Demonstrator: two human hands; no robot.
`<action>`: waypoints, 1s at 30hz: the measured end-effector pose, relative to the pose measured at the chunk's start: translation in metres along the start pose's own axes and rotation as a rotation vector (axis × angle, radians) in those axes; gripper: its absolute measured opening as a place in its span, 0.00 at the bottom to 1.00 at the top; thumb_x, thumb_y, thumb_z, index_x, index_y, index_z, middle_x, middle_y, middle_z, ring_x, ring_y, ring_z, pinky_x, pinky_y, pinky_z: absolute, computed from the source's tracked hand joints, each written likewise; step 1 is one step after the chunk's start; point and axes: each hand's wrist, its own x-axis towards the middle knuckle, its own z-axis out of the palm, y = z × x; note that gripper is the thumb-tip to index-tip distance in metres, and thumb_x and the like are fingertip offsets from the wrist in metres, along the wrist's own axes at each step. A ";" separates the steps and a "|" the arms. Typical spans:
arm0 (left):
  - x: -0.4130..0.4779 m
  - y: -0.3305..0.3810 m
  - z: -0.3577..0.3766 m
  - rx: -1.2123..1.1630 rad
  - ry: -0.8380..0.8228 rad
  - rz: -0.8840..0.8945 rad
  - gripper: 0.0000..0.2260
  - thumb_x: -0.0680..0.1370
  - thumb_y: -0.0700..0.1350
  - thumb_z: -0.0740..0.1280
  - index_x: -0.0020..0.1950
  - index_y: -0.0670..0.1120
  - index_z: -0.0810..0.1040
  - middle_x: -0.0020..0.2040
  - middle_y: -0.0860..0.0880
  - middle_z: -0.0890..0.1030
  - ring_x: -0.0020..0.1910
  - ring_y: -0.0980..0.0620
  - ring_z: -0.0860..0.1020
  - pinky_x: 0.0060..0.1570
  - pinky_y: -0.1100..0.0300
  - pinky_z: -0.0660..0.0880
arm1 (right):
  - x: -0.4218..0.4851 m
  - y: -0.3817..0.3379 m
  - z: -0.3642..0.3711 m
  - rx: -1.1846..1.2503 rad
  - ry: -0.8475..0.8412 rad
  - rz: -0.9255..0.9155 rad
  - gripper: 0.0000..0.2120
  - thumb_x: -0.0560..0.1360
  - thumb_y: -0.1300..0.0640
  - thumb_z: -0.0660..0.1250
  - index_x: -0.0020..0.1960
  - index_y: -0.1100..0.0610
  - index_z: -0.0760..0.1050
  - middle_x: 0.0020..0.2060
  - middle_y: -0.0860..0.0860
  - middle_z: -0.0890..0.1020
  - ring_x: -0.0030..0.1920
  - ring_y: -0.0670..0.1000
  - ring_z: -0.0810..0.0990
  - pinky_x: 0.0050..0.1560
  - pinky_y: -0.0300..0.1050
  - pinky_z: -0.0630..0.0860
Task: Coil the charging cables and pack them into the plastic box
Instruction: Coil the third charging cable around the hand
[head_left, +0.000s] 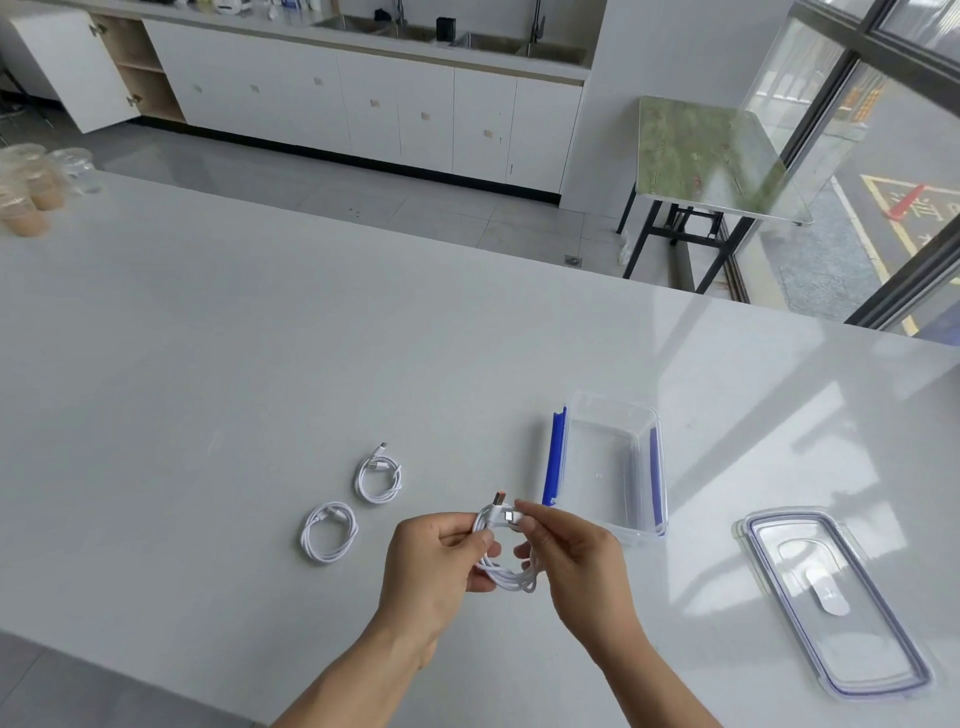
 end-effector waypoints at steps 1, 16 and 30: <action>-0.001 -0.002 0.000 0.030 -0.006 0.021 0.12 0.77 0.35 0.69 0.42 0.51 0.87 0.37 0.43 0.87 0.36 0.47 0.85 0.37 0.54 0.84 | 0.002 -0.002 -0.001 0.074 -0.006 0.072 0.06 0.75 0.61 0.73 0.47 0.51 0.87 0.37 0.51 0.88 0.37 0.50 0.86 0.42 0.46 0.82; -0.006 0.000 -0.005 0.230 -0.097 0.167 0.11 0.76 0.34 0.70 0.43 0.50 0.87 0.36 0.47 0.86 0.37 0.46 0.85 0.38 0.56 0.84 | 0.027 -0.015 -0.015 0.225 -0.255 0.313 0.08 0.65 0.69 0.73 0.39 0.62 0.76 0.34 0.60 0.80 0.32 0.55 0.77 0.33 0.45 0.76; -0.008 0.002 0.004 0.235 -0.103 0.108 0.09 0.75 0.36 0.70 0.45 0.49 0.87 0.36 0.48 0.86 0.35 0.49 0.85 0.37 0.55 0.84 | 0.018 -0.002 -0.013 0.291 -0.222 0.282 0.08 0.69 0.73 0.72 0.43 0.64 0.76 0.32 0.59 0.77 0.29 0.55 0.75 0.33 0.45 0.75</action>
